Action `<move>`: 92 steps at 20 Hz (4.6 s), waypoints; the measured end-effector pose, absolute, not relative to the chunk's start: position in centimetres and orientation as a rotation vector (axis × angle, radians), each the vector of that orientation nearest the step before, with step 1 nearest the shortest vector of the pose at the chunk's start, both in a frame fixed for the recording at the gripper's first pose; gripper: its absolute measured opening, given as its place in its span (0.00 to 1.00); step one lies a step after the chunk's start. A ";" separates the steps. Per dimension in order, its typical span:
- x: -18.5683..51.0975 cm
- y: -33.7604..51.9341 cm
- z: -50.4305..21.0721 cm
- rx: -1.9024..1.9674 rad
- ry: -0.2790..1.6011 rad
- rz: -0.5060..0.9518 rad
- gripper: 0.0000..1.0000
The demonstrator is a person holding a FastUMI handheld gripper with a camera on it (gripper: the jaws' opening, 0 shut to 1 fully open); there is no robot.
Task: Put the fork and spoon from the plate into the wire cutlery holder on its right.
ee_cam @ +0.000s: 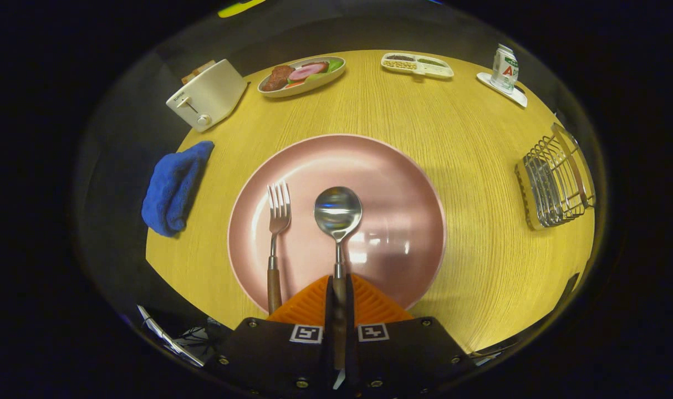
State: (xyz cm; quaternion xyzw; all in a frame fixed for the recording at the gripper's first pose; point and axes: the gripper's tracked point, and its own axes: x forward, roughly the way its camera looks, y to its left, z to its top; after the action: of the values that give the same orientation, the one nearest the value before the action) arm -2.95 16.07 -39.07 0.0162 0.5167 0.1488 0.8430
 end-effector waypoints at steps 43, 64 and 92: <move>1.7 -5.4 -26.9 0.484 0.916 -0.089 0.12; 2.9 -4.1 -23.1 0.407 0.796 -0.066 0.98; -2.2 20.6 -28.2 0.022 0.954 0.403 0.98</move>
State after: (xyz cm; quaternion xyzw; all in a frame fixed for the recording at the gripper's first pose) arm -2.21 20.65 -28.23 0.0107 0.4561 0.1925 0.8688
